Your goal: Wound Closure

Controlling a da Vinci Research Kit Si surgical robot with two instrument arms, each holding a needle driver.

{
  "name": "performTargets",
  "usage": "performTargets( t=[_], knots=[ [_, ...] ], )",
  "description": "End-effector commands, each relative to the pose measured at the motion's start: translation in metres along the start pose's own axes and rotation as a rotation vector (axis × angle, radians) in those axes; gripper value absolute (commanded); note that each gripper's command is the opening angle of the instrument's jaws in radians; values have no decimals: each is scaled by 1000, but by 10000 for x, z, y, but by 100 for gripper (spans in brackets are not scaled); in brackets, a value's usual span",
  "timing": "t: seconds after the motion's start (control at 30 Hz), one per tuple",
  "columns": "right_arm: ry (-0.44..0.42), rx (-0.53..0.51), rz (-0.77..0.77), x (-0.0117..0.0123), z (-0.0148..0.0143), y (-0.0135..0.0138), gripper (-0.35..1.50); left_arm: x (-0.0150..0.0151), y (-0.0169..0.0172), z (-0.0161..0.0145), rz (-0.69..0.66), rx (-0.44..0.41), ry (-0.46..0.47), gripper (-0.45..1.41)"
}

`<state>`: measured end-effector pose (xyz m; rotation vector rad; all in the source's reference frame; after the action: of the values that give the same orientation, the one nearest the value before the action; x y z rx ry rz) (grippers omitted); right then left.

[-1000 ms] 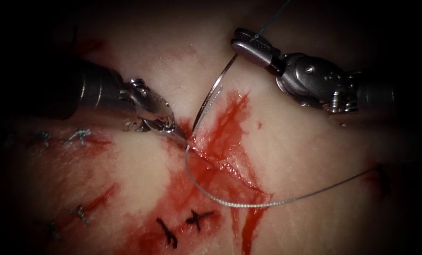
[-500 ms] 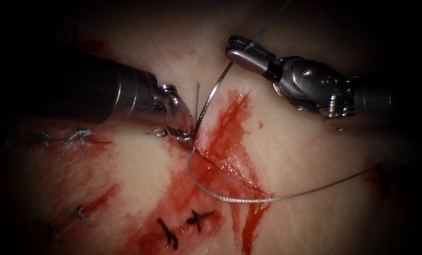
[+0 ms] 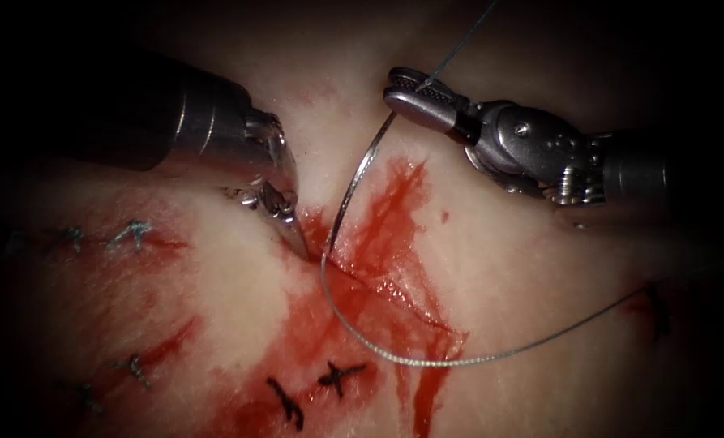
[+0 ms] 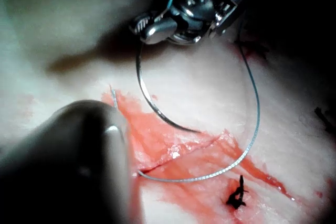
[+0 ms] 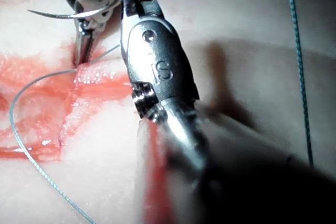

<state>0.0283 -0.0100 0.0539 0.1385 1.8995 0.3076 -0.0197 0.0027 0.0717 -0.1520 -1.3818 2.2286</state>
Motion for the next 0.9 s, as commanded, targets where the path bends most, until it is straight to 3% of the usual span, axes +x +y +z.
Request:
performTargets(
  t=[0.03,0.17,0.4,0.53,0.63,0.7,0.8,0.9],
  knots=[
    [2,4,0,-5,7,1,-35,2,-5,6,-8,-52,13,-45],
    [1,22,-5,-6,7,1,-35,10,-12,11,20,-95,56,-45],
    [1,21,-4,-6,7,1,-35,24,-17,19,60,46,52,-45],
    [2,22,-5,-7,8,1,-35,31,-27,30,60,72,50,-45],
    [1,22,-6,-7,8,1,-35,24,-37,37,67,59,-15,-45],
    [1,23,-7,-9,8,2,-35,22,-38,37,29,15,-14,-45],
    [0,23,-9,-11,7,4,-35,17,-40,32,-48,-154,-1,-45],
    [0,33,-11,-14,6,5,-35,11,-38,27,-89,-252,-10,-45]
  ],
)
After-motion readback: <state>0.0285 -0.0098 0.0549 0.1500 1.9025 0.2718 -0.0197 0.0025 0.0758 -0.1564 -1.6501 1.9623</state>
